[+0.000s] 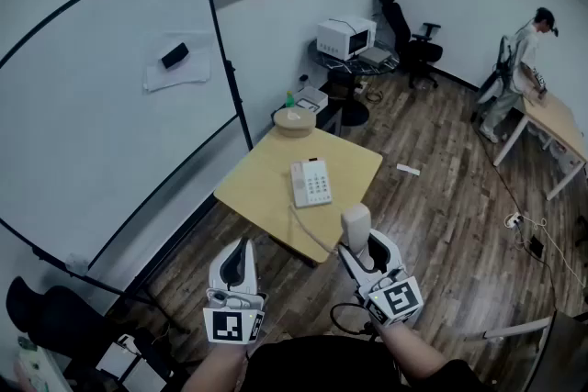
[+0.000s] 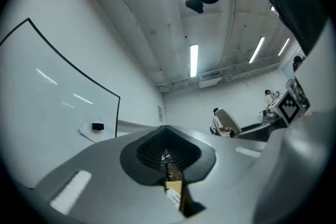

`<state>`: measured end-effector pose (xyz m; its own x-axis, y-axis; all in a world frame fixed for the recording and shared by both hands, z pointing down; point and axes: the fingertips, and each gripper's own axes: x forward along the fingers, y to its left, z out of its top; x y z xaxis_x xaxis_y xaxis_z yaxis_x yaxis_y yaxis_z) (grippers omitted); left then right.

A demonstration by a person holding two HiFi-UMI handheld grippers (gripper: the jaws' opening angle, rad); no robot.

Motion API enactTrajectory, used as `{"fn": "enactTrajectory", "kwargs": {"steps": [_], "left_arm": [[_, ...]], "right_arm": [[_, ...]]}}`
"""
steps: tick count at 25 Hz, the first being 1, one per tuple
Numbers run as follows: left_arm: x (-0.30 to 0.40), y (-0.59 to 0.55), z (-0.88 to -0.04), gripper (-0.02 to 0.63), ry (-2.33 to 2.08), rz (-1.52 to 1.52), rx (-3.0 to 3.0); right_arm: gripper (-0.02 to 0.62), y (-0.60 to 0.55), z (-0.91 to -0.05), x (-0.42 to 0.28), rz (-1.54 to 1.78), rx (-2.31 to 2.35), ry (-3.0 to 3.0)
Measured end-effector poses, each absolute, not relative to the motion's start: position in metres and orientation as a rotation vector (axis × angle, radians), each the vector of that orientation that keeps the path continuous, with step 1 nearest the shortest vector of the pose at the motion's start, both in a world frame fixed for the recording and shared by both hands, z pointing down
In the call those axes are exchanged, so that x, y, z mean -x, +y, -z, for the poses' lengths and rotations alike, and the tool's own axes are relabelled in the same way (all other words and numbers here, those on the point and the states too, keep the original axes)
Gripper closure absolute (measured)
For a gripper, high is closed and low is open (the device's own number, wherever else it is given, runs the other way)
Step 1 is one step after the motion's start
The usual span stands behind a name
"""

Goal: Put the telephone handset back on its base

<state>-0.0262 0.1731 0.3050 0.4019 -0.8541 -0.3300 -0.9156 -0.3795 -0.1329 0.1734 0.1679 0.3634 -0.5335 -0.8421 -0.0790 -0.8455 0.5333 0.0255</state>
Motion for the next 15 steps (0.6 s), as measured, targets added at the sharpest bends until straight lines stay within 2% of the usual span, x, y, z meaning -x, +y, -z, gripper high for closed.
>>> {"fn": "enactTrajectory", "kwargs": {"steps": [15], "left_arm": [[0.032, 0.187, -0.3, 0.606, 1.527, -0.312, 2.362]], "right_arm": [[0.37, 0.178, -0.357, -0.163, -0.095, 1.512, 2.638]]}}
